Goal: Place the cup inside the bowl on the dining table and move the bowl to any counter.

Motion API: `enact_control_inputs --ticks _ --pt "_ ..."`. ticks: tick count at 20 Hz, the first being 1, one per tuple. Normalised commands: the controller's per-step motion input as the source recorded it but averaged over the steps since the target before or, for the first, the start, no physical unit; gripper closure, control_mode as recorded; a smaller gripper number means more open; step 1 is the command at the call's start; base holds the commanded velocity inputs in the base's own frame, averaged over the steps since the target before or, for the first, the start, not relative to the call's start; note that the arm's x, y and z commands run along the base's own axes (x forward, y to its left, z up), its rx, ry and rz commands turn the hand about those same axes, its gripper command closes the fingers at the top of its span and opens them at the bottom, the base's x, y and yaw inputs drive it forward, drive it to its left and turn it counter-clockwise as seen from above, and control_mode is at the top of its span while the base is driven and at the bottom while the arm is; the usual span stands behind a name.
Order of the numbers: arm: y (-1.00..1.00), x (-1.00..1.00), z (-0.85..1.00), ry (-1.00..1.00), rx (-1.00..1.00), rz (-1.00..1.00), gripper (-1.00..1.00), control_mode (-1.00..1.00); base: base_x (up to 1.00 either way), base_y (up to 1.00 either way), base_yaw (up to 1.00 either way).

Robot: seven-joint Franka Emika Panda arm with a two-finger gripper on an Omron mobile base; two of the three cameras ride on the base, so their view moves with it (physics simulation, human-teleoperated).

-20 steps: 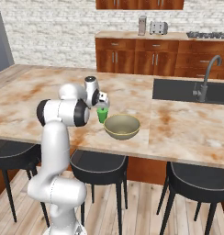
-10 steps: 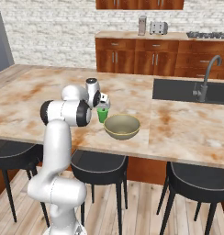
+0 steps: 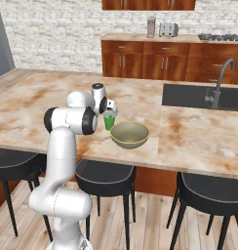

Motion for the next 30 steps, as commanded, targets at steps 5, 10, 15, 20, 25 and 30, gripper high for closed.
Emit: enact_control_inputs --ticks 5,10,15,20,25,30 --pt "0.00 0.00 -0.02 0.00 0.00 0.02 -1.00 -1.00 0.00 0.00 0.00" --pt "0.00 0.00 0.00 0.00 0.00 0.00 -1.00 -1.00 0.00 0.00 0.00" --pt "0.01 0.00 0.00 0.00 0.00 0.00 1.00 -1.00 0.00 0.00 0.00" --pt "0.00 0.00 -0.01 0.00 0.00 0.00 1.00 -1.00 0.00 0.00 0.00" --pt "-0.02 0.00 -0.14 0.00 0.00 0.00 1.00 -1.00 0.00 0.00 0.00" --pt "-0.09 0.00 0.02 -0.03 0.00 0.04 1.00 -1.00 0.00 0.00 0.00"
